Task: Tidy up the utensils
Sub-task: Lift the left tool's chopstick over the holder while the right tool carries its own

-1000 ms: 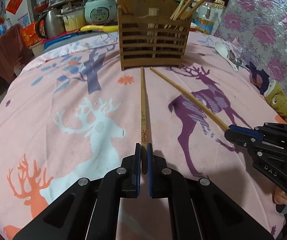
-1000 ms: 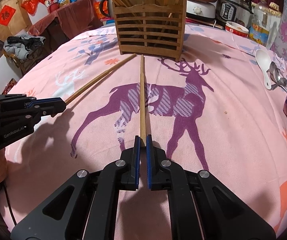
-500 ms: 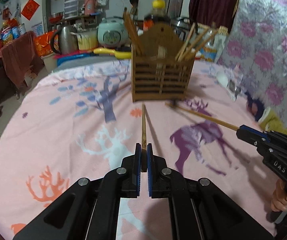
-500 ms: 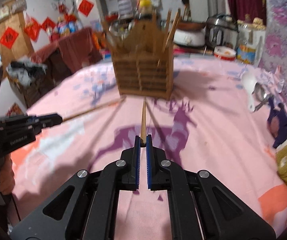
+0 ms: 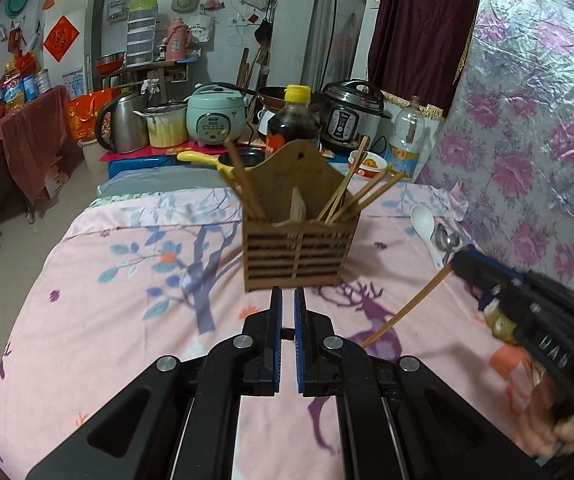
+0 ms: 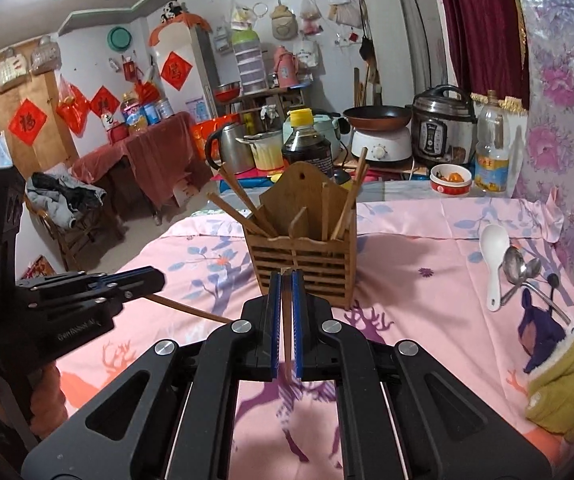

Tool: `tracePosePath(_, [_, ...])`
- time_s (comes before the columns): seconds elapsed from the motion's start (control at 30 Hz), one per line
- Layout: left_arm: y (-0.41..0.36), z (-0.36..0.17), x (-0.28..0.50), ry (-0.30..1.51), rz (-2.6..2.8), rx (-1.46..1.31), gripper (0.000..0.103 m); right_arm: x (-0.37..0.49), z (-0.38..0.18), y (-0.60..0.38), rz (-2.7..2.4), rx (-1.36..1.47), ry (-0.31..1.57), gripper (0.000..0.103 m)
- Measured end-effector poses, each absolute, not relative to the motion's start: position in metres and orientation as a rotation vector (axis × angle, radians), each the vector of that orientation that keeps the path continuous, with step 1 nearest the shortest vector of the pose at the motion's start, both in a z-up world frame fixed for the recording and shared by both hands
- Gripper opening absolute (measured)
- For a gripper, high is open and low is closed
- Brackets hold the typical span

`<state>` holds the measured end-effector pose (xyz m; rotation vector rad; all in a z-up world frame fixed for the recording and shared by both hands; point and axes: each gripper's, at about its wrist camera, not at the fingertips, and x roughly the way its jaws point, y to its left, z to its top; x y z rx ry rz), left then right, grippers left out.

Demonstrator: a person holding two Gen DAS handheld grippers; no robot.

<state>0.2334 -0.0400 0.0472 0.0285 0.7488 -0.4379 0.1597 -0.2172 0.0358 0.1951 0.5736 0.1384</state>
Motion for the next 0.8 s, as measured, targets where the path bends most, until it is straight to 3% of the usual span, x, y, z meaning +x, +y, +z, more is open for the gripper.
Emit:
tracePosePath(0.5, [-0.045, 0.046, 0.244, 0.638, -0.472, 0.005, 0.006, 0.166, 0.018, -0.212, 0.118, 0.163, 0.535, 0.007])
tracePosePath(0.8, [-0.040, 0.025, 0.254, 0.677, -0.448, -0.006, 0.007, 0.167, 0.008, -0.202, 0.141, 0.136, 0.559, 0.007])
